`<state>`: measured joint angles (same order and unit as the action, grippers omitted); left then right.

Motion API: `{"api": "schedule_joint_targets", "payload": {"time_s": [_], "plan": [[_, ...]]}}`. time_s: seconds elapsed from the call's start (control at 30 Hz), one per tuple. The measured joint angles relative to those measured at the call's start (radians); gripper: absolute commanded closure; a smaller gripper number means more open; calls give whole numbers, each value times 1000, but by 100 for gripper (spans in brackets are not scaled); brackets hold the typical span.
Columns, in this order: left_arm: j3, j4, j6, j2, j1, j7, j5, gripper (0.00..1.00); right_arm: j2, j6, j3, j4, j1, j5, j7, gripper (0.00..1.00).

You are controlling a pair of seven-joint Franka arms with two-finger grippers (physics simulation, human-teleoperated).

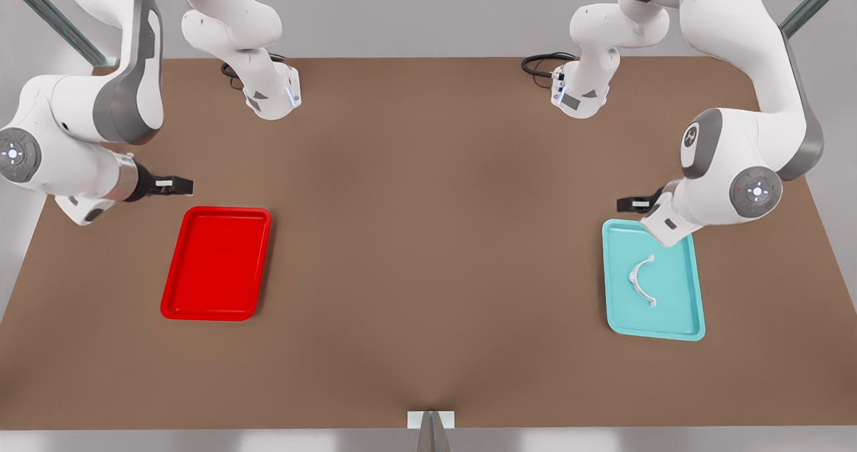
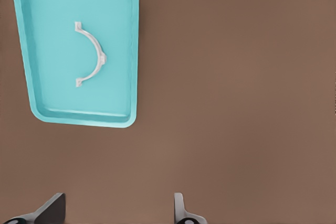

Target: Take the drainage pipe clamp from the left arm, pass it to the right arm, and place it in the plate on the right side

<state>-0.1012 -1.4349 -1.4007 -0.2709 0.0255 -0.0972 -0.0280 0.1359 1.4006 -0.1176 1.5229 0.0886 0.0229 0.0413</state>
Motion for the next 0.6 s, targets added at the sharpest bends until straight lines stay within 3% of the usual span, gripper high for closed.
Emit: {"api": "schedule_joint_targets", "payload": {"time_s": [0.1, 0.2, 0.37, 0.6], "plan": [[11, 1, -52, -19, 3, 0, -5, 0, 1, 53, 0, 0, -5, 2, 5, 0], [94, 2, -154, -192, -26, -1, -8, 0, 3, 85, 0, 2, -6, 4, 8, 0], [114, -10, -429, -445, -78, -10, -5, 0, 4, 112, 0, 4, -4, 4, 13, 0], [114, -81, -687, -484, -135, -33, 2, 0, 9, 126, 3, 4, 0, 1, 18, 0]]}}
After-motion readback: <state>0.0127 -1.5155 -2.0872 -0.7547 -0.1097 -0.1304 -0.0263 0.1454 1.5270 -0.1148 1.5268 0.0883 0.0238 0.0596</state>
